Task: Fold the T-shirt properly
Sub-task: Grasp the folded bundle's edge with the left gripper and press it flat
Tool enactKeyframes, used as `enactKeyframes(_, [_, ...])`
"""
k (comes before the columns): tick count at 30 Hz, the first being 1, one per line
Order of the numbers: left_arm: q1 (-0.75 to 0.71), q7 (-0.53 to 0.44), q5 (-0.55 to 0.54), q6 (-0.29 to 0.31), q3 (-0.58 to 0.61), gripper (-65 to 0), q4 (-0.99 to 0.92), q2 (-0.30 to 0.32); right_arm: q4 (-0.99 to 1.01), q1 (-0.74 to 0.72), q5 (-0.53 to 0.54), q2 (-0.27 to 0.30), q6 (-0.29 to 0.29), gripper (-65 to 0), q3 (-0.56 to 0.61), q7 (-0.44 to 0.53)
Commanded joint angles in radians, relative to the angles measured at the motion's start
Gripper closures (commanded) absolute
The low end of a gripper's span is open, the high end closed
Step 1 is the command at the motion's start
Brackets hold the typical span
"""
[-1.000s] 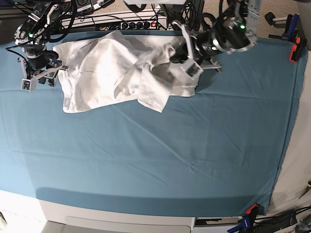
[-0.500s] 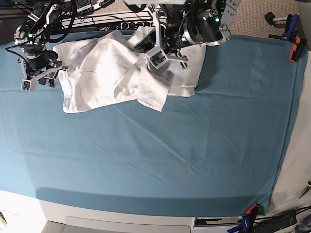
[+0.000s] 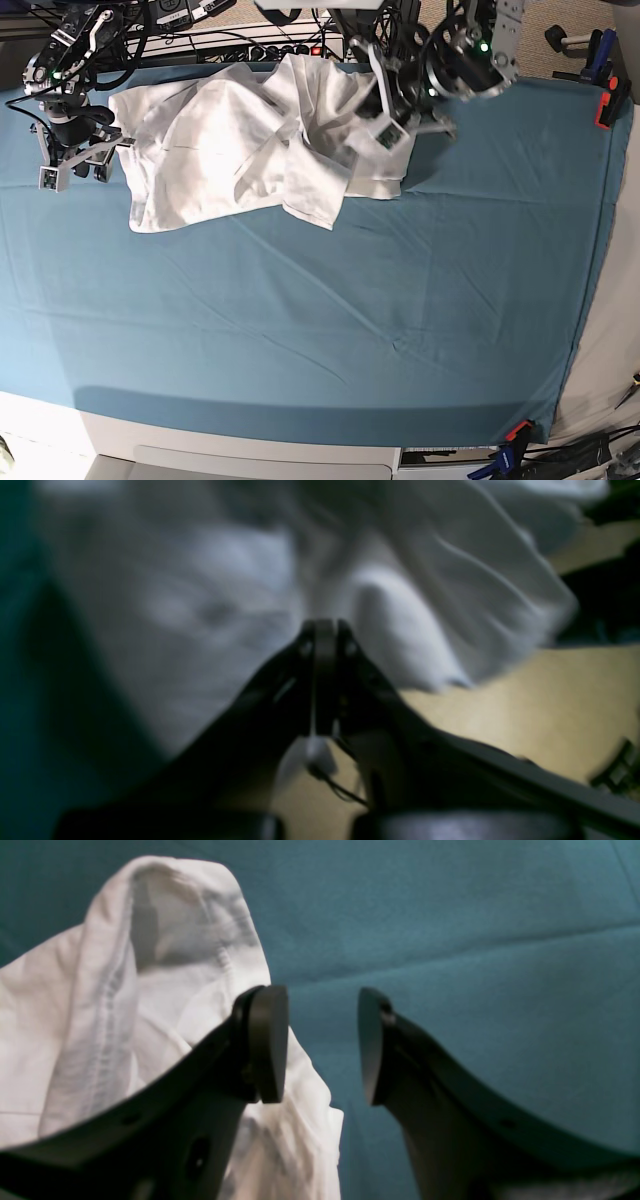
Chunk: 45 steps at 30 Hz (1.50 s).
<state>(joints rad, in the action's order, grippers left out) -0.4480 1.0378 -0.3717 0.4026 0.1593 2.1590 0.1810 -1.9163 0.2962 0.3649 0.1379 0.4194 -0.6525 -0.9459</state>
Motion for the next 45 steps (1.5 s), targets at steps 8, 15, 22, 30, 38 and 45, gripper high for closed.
enactKeyframes(8, [-0.009,-0.077,0.059,0.002,0.184,0.0,0.013,-0.016,-0.014,-0.005,0.005,0.015,0.003,-23.5,-0.003,0.022])
enactKeyframes(15, [0.031,-0.112,0.190,-0.030,0.351,0.0,-0.069,-0.066,-0.014,-0.005,0.005,0.015,0.003,-23.5,-0.003,0.022])
enactKeyframes(22, [0.059,-0.112,0.193,-0.029,0.346,0.0,-0.001,-0.067,-0.014,-0.005,0.005,0.015,0.003,-23.5,-0.003,0.023])
enactKeyframes(30, [0.050,-0.134,0.277,-0.049,0.346,0.0,0.078,-0.066,-0.014,-0.005,0.005,0.018,0.003,-23.5,-0.003,0.023])
enactKeyframes(38, [0.059,-0.161,0.558,-0.252,0.346,0.0,0.047,-0.061,-0.014,-0.005,0.005,0.018,0.003,-23.5,-0.003,0.023])
enactKeyframes(45, [0.131,-0.215,0.581,-0.292,0.346,0.0,-0.069,-0.062,-0.014,-0.005,0.005,0.018,0.003,-23.5,-0.003,0.023])
